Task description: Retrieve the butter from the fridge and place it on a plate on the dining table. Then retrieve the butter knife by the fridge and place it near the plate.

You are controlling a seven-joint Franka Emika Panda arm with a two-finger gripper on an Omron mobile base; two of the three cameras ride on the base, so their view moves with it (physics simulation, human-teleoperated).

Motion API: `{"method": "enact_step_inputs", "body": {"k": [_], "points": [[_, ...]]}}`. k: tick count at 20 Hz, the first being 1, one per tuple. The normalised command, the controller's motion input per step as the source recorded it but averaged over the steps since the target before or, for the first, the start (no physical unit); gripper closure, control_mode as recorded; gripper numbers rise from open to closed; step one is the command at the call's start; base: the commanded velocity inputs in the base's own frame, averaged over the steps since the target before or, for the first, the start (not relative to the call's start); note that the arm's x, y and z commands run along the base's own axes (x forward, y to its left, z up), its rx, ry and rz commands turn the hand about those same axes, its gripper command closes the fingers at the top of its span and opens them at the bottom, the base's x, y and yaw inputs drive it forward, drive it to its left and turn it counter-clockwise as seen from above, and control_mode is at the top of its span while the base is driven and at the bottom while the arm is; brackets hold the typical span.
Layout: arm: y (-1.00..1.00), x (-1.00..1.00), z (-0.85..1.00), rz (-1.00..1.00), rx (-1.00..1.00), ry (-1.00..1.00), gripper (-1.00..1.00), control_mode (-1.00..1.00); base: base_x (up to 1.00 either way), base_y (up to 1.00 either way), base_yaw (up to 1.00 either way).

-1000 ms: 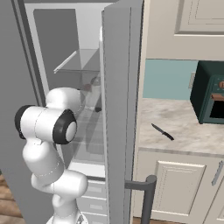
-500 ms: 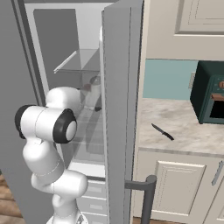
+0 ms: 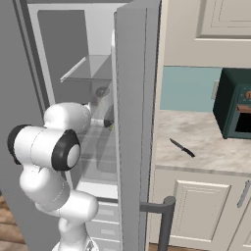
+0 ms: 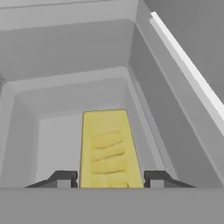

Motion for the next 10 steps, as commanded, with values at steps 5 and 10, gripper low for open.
{"method": "enact_step_inputs", "body": {"k": [5,10], "points": [[0.08,-0.7,0.02,-0.11,0.03,0.0,1.0,-1.0,0.0,0.0,0.0],[0.0,-0.81,0.1,-0.06,0.06,0.0,1.0,-1.0,0.0,0.0,0.0]]}}
